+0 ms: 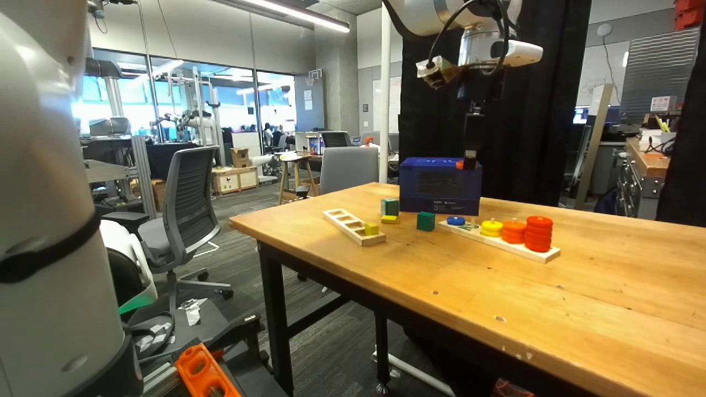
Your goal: Pick up the orange object and put it on the table
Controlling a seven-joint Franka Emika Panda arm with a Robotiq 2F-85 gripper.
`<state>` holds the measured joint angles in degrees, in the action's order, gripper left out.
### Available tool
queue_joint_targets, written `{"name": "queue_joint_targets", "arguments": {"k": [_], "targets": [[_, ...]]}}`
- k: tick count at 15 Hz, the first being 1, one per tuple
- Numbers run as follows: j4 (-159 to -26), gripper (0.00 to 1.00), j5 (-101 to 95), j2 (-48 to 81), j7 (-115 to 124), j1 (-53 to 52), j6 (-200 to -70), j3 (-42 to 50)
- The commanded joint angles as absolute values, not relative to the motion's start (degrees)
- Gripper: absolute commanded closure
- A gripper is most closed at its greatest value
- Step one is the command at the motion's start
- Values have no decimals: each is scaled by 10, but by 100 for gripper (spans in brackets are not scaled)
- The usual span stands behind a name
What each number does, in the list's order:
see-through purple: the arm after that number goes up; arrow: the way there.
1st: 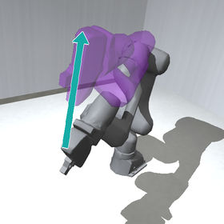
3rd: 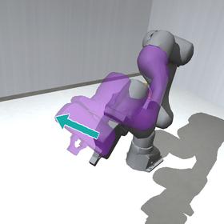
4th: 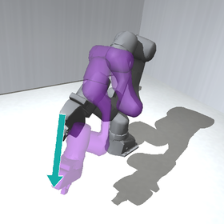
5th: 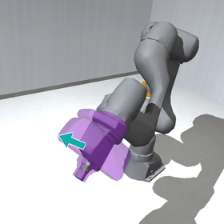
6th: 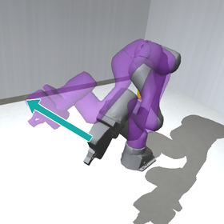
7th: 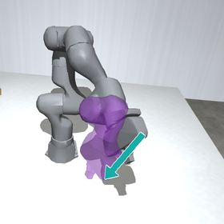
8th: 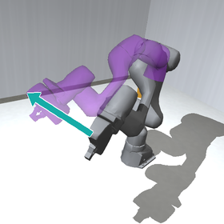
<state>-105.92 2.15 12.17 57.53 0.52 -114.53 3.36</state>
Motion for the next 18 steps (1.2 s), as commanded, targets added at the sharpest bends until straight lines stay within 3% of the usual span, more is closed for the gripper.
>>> {"name": "queue_joint_targets", "arguments": {"k": [1,9,18], "targets": [[-1122,82,36,69,484,-5,-1162,15],[-1187,82,85,72,270,5,-1156,13],[-1193,82,82,113,245,13,-1166,31]]}}
